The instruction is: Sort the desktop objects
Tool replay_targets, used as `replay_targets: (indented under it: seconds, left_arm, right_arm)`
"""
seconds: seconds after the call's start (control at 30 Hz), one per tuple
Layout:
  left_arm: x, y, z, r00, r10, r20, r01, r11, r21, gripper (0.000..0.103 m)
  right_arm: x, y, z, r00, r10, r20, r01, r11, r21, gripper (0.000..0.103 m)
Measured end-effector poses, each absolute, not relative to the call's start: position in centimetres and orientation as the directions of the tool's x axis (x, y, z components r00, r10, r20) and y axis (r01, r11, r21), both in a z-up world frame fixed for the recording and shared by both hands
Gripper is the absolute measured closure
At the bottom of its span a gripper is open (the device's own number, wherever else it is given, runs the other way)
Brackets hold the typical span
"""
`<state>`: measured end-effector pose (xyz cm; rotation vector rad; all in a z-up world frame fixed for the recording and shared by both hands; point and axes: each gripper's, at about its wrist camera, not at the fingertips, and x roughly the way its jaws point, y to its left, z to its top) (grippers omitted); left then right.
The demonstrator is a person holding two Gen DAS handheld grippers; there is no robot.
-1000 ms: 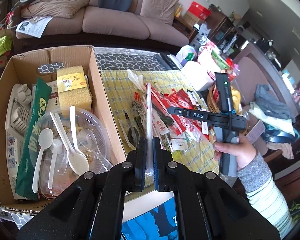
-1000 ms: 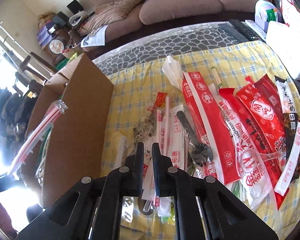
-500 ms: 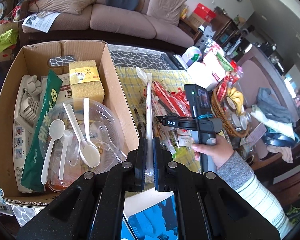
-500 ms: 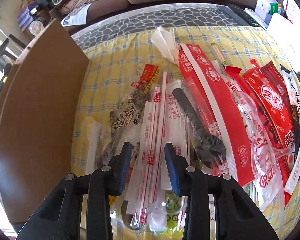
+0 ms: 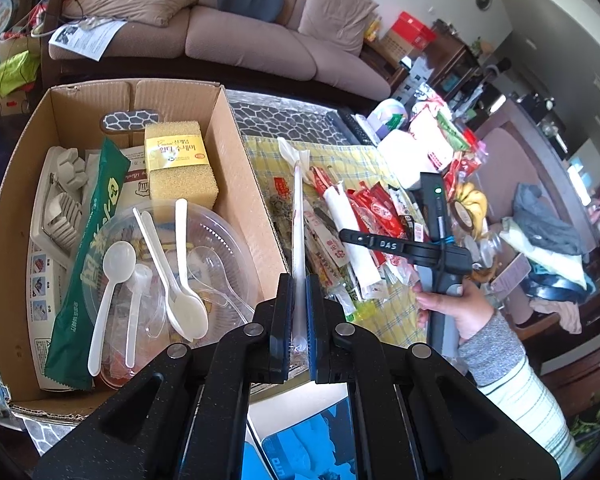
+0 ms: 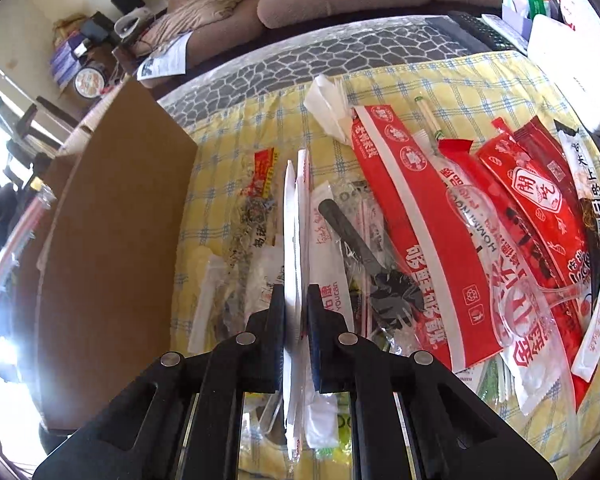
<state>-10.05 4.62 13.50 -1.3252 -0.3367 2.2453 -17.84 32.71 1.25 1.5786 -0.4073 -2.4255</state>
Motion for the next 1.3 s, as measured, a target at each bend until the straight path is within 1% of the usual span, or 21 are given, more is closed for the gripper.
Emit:
replay_targets:
  seconds: [0.23, 0.4, 0.5, 0.67, 0.83, 1.0, 1.2, 1.3]
  left_arm:
    - [-9.8, 1.1, 14.6, -0.445, 0.513, -0.734, -0.243, -0.858, -0.453, 0.097]
    - [-10.4, -4.0, 14.9, -0.506, 0.428, -0.749, -0.153, -0.899, -0.410, 0.097]
    - [-10.9, -6.9, 14.3, -0.524, 0.382, -0.762, -0.094, -0.914, -0.394, 0.097]
    - [-11.4, -9.5, 12.9, -0.523, 0.370, -0.768, -0.051, -0.913, -0.405, 0.097]
    - [-11.4, -9.1, 11.8, -0.500, 0.388, -0.774, -0.064, -0.908, -0.414, 0.097]
    - [-11.8, -9.0, 11.7, -0.500, 0.408, -0.764, -0.066, -0.898, -0.436, 0.097]
    - [-14.3, -9.3, 12.9, -0.527, 0.376, -0.762, -0.061, -0.911, -0.408, 0.097]
    - [-16.0, -9.7, 12.9, -0.542, 0.378, -0.751, -0.038, -0.903, -0.428, 0.097]
  right_arm:
    - [-16.4, 30.9, 9.0, -0.463, -0.343, -0.817, 0.092, -0.936, 0.341, 0.094]
    - [-15.9, 26.1, 13.6, -0.470, -0.423, -0.775, 0.181, -0.905, 0.384, 0.094]
    - [-16.4, 22.1, 15.0, -0.448, -0.488, -0.749, 0.236, -0.873, 0.428, 0.094]
    - [-17.9, 15.0, 15.0, -0.378, -0.583, -0.720, 0.300, -0.812, 0.500, 0.094]
    - [-18.7, 10.2, 13.1, -0.328, -0.585, -0.742, 0.321, -0.807, 0.495, 0.094]
    - [-18.8, 9.2, 10.7, -0.302, -0.573, -0.762, 0.294, -0.816, 0.497, 0.094]
    - [-20.8, 8.8, 11.2, -0.316, -0.562, -0.765, 0.281, -0.825, 0.490, 0.094]
    - [-22.6, 8.2, 11.3, -0.320, -0.572, -0.755, 0.252, -0.820, 0.514, 0.094]
